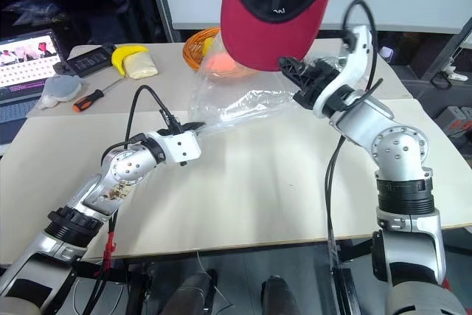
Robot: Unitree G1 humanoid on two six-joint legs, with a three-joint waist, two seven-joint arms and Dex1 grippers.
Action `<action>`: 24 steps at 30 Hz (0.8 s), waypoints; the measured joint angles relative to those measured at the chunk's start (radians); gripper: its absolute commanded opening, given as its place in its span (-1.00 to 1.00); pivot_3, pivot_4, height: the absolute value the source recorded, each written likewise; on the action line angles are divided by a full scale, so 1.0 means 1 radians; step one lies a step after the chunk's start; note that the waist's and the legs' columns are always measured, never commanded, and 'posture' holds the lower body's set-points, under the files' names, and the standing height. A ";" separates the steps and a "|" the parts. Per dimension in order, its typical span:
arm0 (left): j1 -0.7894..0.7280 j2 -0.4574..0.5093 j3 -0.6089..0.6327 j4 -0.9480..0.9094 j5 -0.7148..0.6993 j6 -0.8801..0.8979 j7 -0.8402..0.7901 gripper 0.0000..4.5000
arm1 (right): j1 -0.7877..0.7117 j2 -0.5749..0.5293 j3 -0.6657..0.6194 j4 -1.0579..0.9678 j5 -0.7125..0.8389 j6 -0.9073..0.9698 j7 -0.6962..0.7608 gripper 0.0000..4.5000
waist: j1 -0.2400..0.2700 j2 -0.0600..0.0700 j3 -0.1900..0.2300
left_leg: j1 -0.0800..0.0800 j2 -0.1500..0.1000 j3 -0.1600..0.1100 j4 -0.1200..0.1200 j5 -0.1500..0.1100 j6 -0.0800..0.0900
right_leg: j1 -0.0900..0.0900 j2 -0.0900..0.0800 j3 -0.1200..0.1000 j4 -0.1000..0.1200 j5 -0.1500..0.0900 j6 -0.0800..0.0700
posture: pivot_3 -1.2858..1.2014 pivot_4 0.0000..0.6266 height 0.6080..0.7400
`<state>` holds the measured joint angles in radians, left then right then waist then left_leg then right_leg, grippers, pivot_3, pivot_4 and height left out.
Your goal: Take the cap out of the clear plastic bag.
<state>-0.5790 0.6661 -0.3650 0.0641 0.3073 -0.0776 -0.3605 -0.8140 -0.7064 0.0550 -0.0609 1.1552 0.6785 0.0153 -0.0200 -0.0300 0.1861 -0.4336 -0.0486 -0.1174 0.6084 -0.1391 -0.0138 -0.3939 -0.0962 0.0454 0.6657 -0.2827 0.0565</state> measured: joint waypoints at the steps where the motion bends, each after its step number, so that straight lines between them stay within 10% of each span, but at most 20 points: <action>1: 0.001 0.000 0.000 -0.010 -0.001 0.000 -0.003 -1.00 | 0.000 -0.052 0.077 -0.043 -0.113 -0.026 0.035 -0.99 | 0.000 0.000 0.000 | -0.002 0.000 0.000 0.000 0.000 0.000 | -0.003 0.000 0.000 0.001 0.000 0.000 | 0.03 -0.52 1.00; 10: 0.013 -0.011 0.000 -0.055 -0.042 0.000 -0.032 -1.00 | 0.024 -0.148 0.289 -0.127 -0.663 -0.178 0.093 -0.99 | 0.000 0.000 0.000 | -0.007 0.000 0.001 0.003 0.001 -0.001 | -0.008 0.000 0.001 0.006 0.000 0.000 | 0.03 -0.52 1.00; 24: 0.011 -0.033 -0.038 -0.058 -0.061 -0.001 -0.052 -1.00 | 0.153 -0.148 0.293 -0.127 -0.922 -0.273 0.092 -0.99 | -0.003 0.000 0.000 | -0.006 0.000 0.002 0.004 0.001 -0.001 | -0.008 0.000 0.002 0.007 0.000 0.000 | 0.03 -0.52 1.00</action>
<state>-0.5676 0.6327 -0.4026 0.0057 0.2460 -0.0785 -0.4128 -0.6614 -0.8540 0.3476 -0.1877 0.2330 0.4056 0.1078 -0.0231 -0.0295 0.1858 -0.4401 -0.0484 -0.1157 0.6128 -0.1384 -0.0147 -0.4023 -0.0957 0.0473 0.6732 -0.2826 0.0564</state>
